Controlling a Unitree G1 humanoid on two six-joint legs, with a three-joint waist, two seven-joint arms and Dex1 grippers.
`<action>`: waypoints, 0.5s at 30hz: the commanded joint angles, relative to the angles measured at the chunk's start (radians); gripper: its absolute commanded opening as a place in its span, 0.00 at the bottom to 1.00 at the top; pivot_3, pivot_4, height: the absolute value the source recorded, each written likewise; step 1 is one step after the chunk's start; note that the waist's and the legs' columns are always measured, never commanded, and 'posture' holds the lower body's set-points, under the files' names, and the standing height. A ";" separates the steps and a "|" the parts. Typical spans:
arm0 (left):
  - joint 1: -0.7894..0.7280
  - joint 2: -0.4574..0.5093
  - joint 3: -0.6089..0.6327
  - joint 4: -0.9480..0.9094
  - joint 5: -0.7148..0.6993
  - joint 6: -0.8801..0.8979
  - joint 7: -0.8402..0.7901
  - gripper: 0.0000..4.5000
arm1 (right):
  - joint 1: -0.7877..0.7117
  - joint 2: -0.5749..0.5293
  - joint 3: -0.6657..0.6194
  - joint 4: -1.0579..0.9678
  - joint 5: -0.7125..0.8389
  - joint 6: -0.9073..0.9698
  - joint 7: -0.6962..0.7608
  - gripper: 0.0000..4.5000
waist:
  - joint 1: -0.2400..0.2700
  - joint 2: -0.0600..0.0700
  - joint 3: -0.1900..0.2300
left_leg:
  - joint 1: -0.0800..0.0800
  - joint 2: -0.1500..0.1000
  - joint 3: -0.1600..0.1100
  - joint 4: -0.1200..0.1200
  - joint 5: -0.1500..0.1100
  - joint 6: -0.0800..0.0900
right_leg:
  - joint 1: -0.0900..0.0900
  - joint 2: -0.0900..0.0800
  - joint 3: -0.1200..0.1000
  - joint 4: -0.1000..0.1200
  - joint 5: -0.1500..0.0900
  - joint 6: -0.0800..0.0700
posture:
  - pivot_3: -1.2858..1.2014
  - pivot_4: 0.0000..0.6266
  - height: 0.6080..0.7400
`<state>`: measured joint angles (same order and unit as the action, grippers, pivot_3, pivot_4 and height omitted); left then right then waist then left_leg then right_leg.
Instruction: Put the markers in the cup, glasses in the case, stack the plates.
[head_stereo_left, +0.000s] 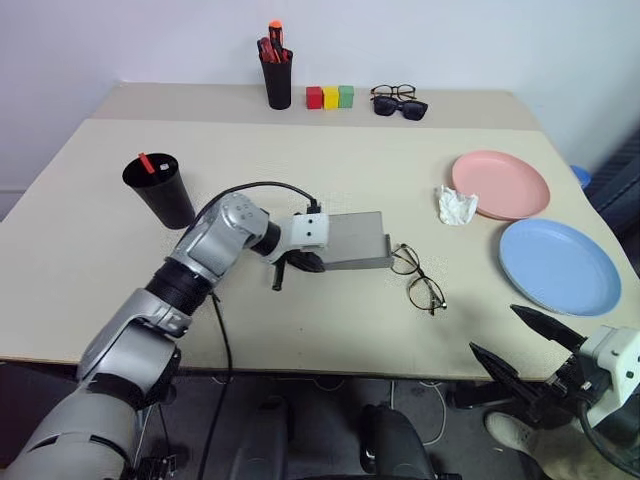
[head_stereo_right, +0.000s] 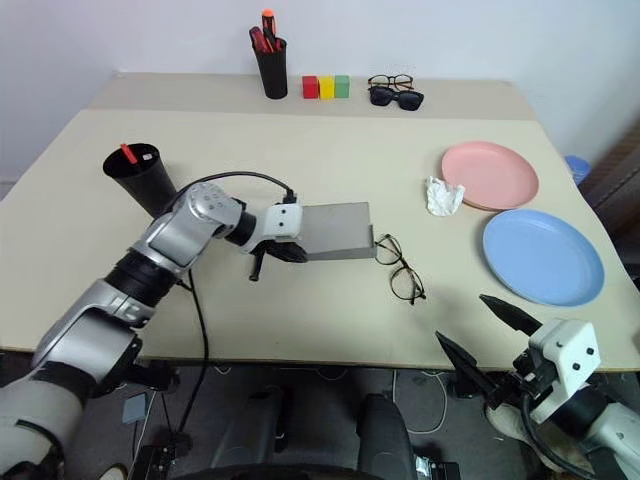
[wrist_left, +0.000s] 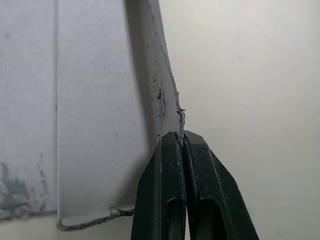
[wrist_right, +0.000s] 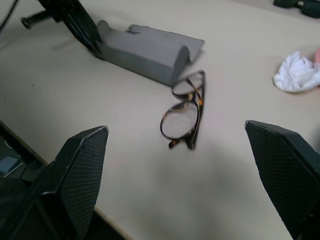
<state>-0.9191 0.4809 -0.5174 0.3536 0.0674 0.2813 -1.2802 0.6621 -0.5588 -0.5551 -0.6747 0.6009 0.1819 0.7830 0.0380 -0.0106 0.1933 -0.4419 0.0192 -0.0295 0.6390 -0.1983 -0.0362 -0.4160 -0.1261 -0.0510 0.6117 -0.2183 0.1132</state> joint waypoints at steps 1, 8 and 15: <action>-0.003 0.014 0.011 -0.010 0.011 -0.027 -0.023 0.01 | -0.009 0.006 0.000 -0.009 0.001 -0.017 0.005 1.00 | 0.001 0.000 0.000 | 0.000 0.000 0.000 0.000 0.000 0.000 | 0.000 0.000 0.000 0.000 0.000 0.000 | 0.52 0.24 1.00; 0.092 0.145 0.065 -0.066 -0.016 -0.163 -0.086 0.01 | -0.017 0.003 0.022 0.012 -0.008 -0.014 0.022 1.00 | -0.008 0.002 -0.001 | 0.001 0.001 0.000 -0.001 0.000 0.000 | -0.001 0.000 0.000 0.001 0.000 0.000 | 0.52 0.24 1.00; 0.131 0.161 0.077 -0.159 -0.017 -0.063 -0.091 0.01 | -0.002 0.002 0.013 0.047 -0.025 -0.031 0.051 1.00 | 0.002 0.002 -0.002 | 0.000 0.001 0.001 0.000 0.000 0.000 | 0.000 0.000 0.000 0.000 0.000 0.000 | 0.52 0.24 1.00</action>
<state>-0.7967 0.6306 -0.4460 0.2312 0.0502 0.1912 -1.3596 0.6524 -0.5593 -0.5225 -0.6252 0.5725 0.1701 0.8253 0.0398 -0.0084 0.1917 -0.4420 0.0202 -0.0287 0.6387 -0.1986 -0.0358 -0.4163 -0.1258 -0.0509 0.6116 -0.2181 0.1129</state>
